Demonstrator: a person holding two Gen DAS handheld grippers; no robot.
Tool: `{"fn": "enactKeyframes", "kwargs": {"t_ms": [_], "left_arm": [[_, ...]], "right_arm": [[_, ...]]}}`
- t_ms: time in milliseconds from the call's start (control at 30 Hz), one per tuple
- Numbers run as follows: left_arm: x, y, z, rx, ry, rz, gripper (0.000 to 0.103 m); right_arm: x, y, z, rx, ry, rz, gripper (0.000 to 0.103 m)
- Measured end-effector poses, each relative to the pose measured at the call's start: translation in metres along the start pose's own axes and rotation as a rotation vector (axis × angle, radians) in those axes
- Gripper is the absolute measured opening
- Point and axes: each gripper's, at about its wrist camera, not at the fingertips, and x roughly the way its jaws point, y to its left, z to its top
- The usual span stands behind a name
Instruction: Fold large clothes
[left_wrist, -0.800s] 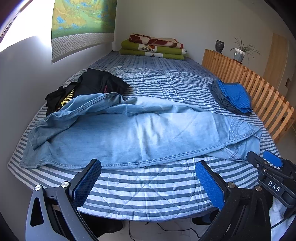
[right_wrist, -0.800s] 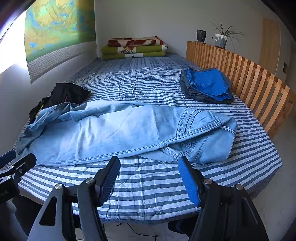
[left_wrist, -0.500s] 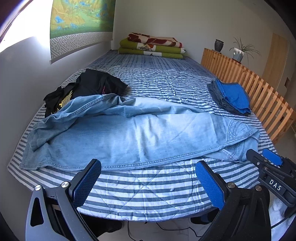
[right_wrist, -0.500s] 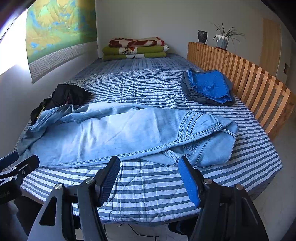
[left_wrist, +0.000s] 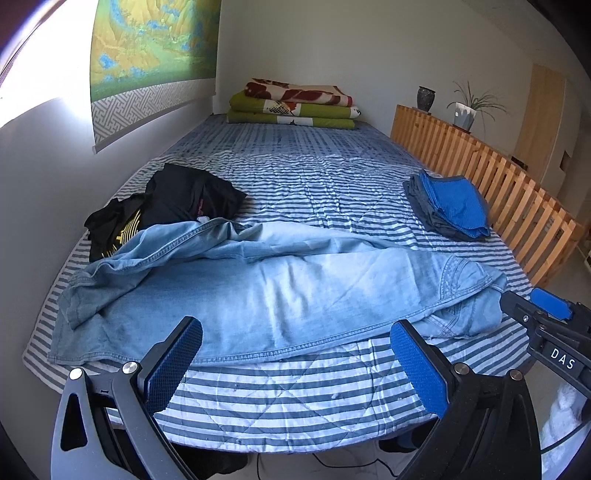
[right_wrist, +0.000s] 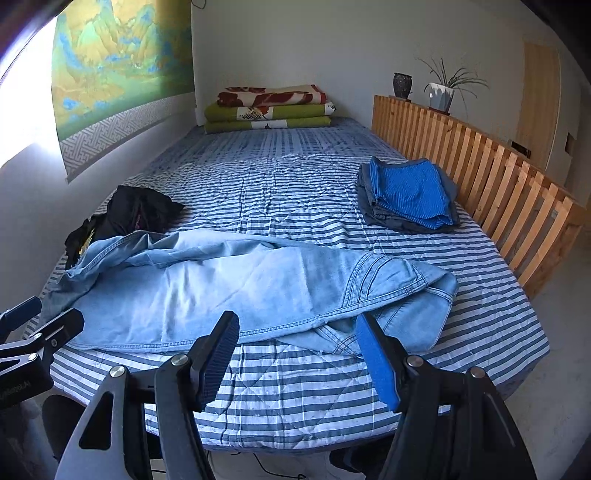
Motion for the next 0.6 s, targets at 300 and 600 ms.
{"fn": "enactKeyframes", "kwargs": {"t_ms": [300, 600], "left_arm": [[0.004, 0.002, 0.004, 0.014, 0.015, -0.017, 0.103], [0.02, 0.003, 0.01, 0.025, 0.026, -0.004, 0.103]], "right_arm": [[-0.007, 0.003, 0.011, -0.008, -0.009, -0.03, 0.062], [0.01, 0.007, 0.011, -0.002, 0.022, -0.032, 0.062]]}}
